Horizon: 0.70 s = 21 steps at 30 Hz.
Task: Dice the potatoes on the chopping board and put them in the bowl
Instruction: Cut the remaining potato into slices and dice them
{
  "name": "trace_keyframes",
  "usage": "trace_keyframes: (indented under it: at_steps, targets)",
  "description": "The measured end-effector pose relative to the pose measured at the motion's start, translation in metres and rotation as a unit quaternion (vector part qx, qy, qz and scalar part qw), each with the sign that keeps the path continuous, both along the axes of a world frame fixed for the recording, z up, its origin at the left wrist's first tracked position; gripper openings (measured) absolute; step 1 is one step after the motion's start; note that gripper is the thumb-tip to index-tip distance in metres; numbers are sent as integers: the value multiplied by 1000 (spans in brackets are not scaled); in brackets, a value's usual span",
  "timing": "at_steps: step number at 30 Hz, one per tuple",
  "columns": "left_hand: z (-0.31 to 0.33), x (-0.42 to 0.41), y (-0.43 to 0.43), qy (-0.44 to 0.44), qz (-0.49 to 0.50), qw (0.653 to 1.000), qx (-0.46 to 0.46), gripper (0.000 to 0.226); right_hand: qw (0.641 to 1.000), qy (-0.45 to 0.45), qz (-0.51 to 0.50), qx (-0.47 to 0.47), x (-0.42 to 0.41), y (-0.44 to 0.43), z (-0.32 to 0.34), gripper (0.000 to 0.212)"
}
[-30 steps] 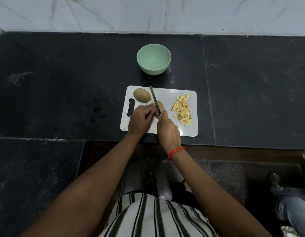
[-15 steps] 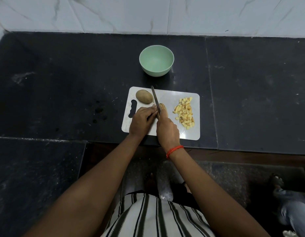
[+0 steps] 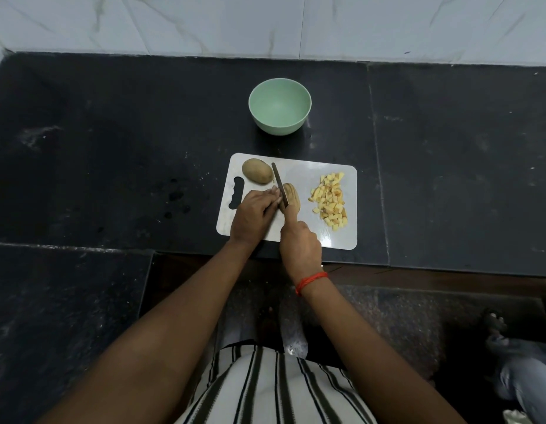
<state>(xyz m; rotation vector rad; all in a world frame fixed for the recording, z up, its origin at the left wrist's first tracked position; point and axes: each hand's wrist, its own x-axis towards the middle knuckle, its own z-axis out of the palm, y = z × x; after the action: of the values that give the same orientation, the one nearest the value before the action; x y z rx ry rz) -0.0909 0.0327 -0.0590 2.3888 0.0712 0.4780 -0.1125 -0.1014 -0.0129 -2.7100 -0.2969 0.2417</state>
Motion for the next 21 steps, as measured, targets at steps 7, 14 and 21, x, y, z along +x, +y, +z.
trace_keyframes:
  at_steps: [7, 14, 21]
  targets:
    - [4, -1, -2, 11, 4, 1000, -8, 26, 999, -1, 27, -45, -28, -12, 0, 24]
    - [9, -2, -3, 19, 10, 1000, -18, 24, 995, 56, 31, -73, -53, -34, 8, 27]
    - [10, -2, -4, 15, 21, 999, -37, 26, 990, 50, -16, 132, -94, -82, -6, 12]
